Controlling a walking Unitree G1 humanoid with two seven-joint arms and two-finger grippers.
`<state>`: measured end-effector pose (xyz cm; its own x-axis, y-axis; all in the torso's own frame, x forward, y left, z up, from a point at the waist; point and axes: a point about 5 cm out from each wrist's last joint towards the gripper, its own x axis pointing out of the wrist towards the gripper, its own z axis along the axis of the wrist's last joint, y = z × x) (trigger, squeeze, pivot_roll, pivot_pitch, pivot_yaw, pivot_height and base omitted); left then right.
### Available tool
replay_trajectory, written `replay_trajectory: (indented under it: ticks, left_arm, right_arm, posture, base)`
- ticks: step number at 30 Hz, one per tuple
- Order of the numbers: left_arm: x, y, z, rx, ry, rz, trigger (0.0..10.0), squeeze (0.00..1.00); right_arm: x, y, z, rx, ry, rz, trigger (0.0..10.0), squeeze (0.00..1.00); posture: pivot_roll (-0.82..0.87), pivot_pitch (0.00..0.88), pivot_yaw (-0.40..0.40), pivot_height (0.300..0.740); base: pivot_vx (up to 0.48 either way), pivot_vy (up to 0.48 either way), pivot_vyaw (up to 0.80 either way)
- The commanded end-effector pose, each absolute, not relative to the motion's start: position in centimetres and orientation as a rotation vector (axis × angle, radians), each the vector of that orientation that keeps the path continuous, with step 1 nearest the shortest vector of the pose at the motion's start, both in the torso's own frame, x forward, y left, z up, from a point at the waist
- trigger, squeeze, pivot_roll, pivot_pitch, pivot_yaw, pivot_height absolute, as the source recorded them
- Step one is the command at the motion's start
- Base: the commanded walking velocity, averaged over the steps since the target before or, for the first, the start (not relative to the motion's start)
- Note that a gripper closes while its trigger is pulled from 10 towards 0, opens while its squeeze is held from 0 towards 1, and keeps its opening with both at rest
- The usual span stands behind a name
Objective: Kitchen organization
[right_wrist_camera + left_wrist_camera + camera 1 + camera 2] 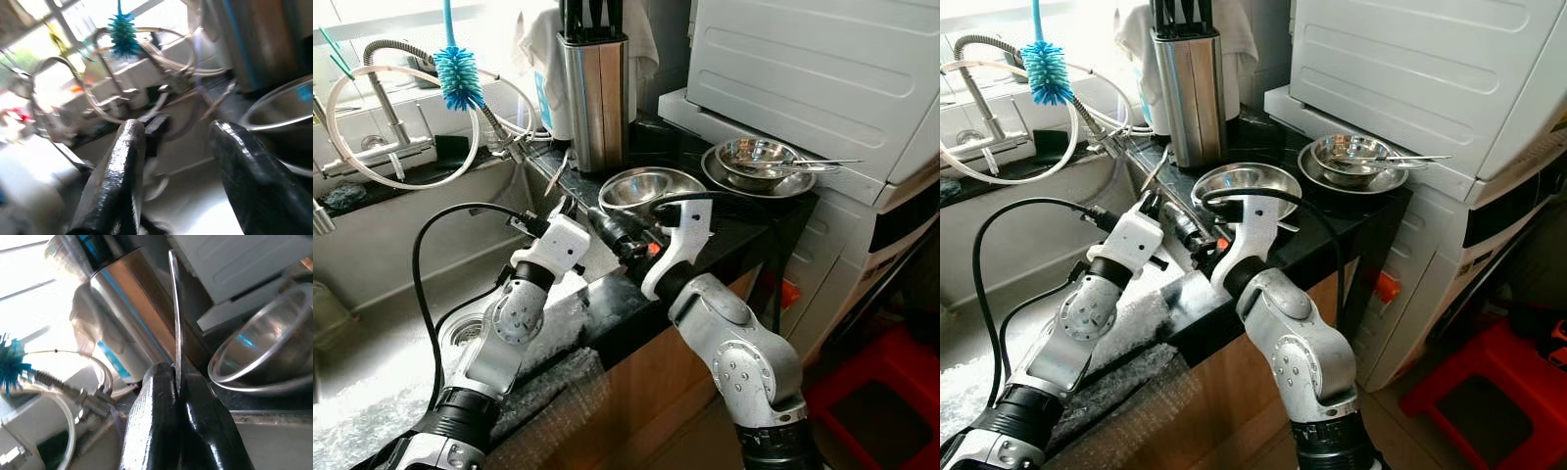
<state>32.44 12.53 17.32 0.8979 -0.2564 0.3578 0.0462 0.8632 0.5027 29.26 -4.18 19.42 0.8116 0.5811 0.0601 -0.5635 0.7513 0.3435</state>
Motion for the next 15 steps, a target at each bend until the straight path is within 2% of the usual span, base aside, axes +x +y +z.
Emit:
replay_trajectory:
  ticks: [1, 2, 5, 11, 15]
  left_arm:
    - [32.4, 13.1, 15.8, 0.444, -0.35, -0.153, 9.3, 0.0]
    - [32.4, 13.3, 15.8, 0.393, -0.337, -0.138, 10.0, 0.0]
    - [32.7, 14.5, 15.6, 0.213, -0.283, -0.063, 10.0, 0.0]
    - [33.0, 15.5, 15.8, 0.127, -0.271, -0.005, 10.0, 0.0]
    - [33.5, 16.4, 16.3, 0.012, -0.259, 0.06, 10.0, 0.0]
  right_arm:
    - [29.7, -4.5, 19.7, 0.3, 0.022, 0.592, 10.0, 1.0]
    - [29.9, -4.8, 19.8, 0.26, 0.004, 0.568, 10.0, 0.0]
    - [30.8, -6.4, 20.5, 0.169, -0.075, 0.481, 10.0, 0.0]
    - [30.6, -7.5, 21.4, 0.136, -0.169, 0.442, 10.0, 0.0]
    - [29.7, -7.9, 21.2, 0.076, -0.231, 0.431, 10.0, 0.0]
  posture:
    - [-0.19, 0.0, -0.007, 0.74]
    - [-0.19, 0.0, -0.006, 0.74]
    - [-0.19, 0.0, -0.006, 0.74]
    - [-0.2, 0.0, -0.005, 0.74]
    - [-0.2, 0.0, -0.003, 0.74]
  base:
    - [0.0, 0.0, 0.0]
    - [0.0, 0.0, 0.0]
    - [0.0, 0.0, 0.0]
    - [0.0, 0.0, 0.0]
    - [0.0, 0.0, 0.0]
